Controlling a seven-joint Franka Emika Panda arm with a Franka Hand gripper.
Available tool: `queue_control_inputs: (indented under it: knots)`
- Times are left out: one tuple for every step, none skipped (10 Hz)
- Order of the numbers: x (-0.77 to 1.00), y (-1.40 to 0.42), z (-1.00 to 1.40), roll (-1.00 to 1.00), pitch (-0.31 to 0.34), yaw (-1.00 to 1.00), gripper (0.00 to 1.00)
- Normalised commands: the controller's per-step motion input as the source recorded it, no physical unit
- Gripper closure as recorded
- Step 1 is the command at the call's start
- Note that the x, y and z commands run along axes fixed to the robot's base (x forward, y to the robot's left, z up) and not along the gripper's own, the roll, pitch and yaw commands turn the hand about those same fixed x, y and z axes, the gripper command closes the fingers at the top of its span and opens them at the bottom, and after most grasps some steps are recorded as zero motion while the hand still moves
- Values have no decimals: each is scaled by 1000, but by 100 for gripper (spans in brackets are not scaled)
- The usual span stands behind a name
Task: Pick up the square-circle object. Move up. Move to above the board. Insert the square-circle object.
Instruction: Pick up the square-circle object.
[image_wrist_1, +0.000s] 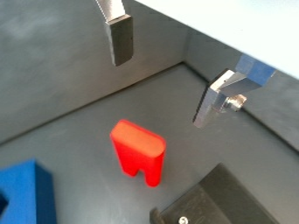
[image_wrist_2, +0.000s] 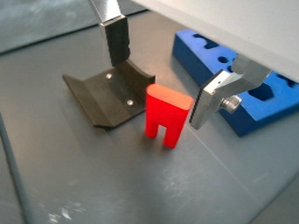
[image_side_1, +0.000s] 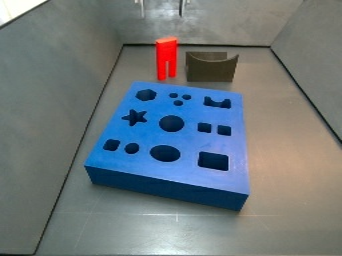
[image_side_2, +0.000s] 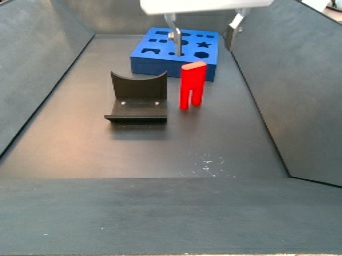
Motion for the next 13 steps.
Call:
queue_control_inputs:
  knots:
    - [0,-351,-460,9,0,823,0]
    - [0,-331,-489,0,0,857,0]
    - [0,-314,-480,0,-9,877,0]
    - [0,-251,-469,0,-56,883,0]
    - [-74,-91,-457,-34,-129,791,0]
    - [-20,0,-334,-44,-107,483,0]
    - [-80,0,-251,-53,-66,214,0]
    - [-106,0,-169,-27,-79,57,0]
    - [0,0,-500,-36,-69,29,0]
    - [149,-31,-554,0,-34,-20,0]
    - [509,57,-334,-10,16,-143,0]
    - [537,177,-134,-74,7,-31,0]
    - [449,106,-49,-79,0,-29,0]
